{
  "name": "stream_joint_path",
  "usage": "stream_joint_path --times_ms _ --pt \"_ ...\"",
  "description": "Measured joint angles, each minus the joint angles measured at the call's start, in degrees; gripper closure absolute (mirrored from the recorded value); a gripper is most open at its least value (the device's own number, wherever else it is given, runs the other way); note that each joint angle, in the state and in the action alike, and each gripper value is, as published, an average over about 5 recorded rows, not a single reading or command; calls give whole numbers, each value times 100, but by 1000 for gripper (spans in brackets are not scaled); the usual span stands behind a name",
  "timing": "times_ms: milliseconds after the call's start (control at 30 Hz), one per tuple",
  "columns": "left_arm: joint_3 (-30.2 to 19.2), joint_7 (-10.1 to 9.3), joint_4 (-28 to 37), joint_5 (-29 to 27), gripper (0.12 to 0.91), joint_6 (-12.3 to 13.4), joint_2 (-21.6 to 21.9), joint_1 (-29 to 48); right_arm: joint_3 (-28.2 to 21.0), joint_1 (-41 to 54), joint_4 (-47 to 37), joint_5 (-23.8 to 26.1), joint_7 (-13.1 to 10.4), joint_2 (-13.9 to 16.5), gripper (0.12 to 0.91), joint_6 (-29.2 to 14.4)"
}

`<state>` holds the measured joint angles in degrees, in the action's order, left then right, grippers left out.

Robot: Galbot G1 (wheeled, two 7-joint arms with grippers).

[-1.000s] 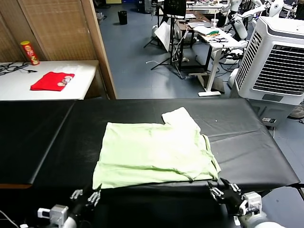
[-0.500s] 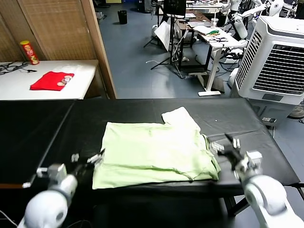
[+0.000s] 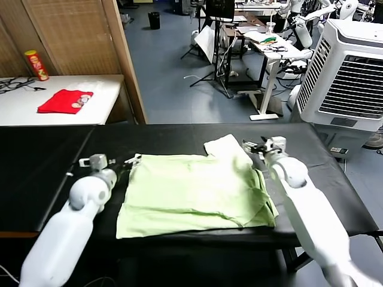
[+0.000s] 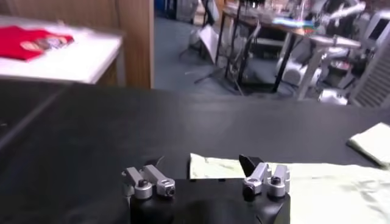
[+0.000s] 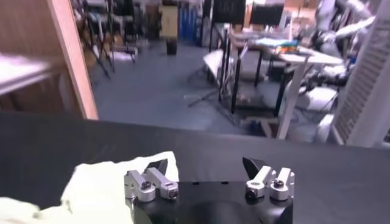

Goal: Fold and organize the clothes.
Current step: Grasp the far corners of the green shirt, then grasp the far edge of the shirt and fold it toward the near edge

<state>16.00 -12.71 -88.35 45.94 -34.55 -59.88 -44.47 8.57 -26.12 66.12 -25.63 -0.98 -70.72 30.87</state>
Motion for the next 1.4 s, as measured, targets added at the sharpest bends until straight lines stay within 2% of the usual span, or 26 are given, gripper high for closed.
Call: stream_joint_path --times_ms 167,367,433,500,633,733,800,900,967,1100,1400 --pt "-199 123 715 -44 232 -28 -145 487 -44 284 -714 167 169 -308 227 -1" --pt "-275 272 1306 -58 232 -85 -248 801 -21 383 -1116 199 186 -506 230 30" --pt "-282 350 1405 -53 237 -88 -247 841 4 392 -1178 207 185 -546 260 39" --pt "-290 410 1449 -51 274 -94 -235 849 16 396 -1208 215 187 -573 339 41" --pt "-312 503 1466 -67 457 -108 -193 827 24 384 -1204 220 192 -594 548 43" --pt "-329 541 1417 -69 624 -126 -168 790 39 353 -1176 237 194 -602 706 46" --pt "-349 544 1361 -69 741 -140 -153 762 52 327 -1159 261 197 -608 783 47" --pt "-386 546 1281 -87 871 -154 -149 724 68 283 -1130 304 201 -621 846 36" --pt "-396 548 1257 -115 903 -149 -163 705 77 256 -1107 328 201 -629 871 11" --pt "-377 553 1215 -188 904 -93 -188 663 109 213 -1051 345 199 -636 902 -51" --pt "-169 483 986 -335 904 11 -125 606 151 127 -897 341 202 -595 904 -66"
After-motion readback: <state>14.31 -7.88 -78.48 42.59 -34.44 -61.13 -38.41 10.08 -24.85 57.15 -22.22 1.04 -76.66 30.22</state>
